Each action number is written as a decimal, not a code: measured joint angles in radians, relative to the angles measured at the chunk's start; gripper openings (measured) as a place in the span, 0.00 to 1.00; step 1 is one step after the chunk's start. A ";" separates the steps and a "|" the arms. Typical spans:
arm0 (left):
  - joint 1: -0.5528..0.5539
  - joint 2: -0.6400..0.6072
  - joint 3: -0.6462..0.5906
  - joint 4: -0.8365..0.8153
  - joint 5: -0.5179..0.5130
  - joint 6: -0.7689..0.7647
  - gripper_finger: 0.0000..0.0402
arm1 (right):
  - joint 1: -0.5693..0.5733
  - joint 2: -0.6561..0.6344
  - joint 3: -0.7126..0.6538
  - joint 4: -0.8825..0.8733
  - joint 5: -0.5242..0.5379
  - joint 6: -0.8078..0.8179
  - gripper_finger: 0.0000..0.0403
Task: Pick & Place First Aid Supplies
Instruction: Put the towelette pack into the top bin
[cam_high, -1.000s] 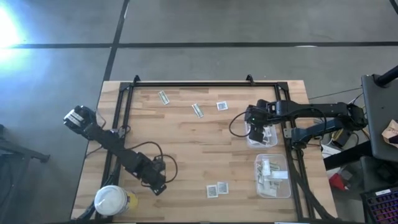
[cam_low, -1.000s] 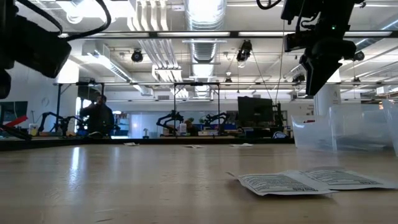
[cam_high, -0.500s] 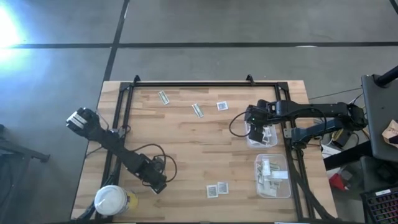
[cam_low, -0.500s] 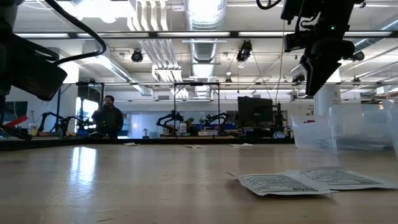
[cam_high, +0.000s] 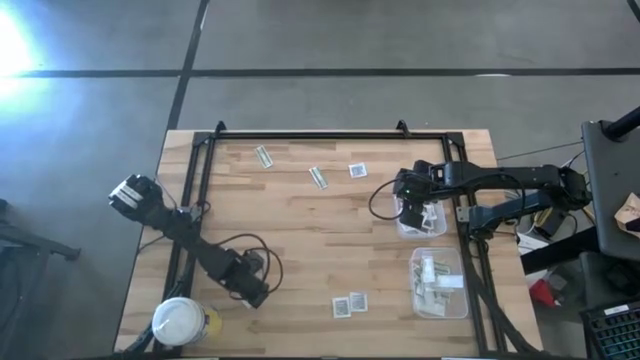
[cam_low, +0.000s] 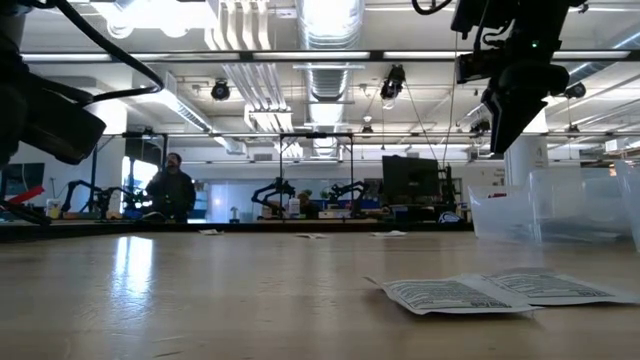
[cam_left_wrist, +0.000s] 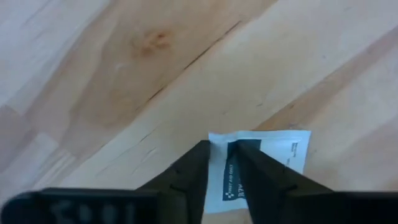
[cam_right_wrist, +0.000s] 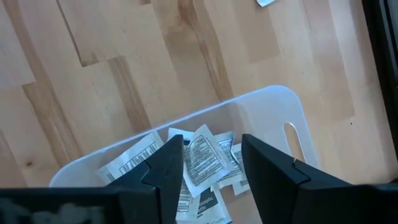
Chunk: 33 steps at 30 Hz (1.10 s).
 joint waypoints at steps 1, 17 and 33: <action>0.000 -0.005 0.000 -0.003 -0.013 -0.005 0.24 | 0.000 0.000 0.000 0.000 0.000 0.000 0.40; 0.000 -0.032 0.016 -0.027 -0.108 0.071 0.00 | 0.000 0.000 0.039 0.008 -0.072 0.013 0.34; 0.173 -0.174 0.005 0.242 -0.713 0.274 0.00 | 0.129 0.000 0.049 0.138 -0.271 0.071 0.25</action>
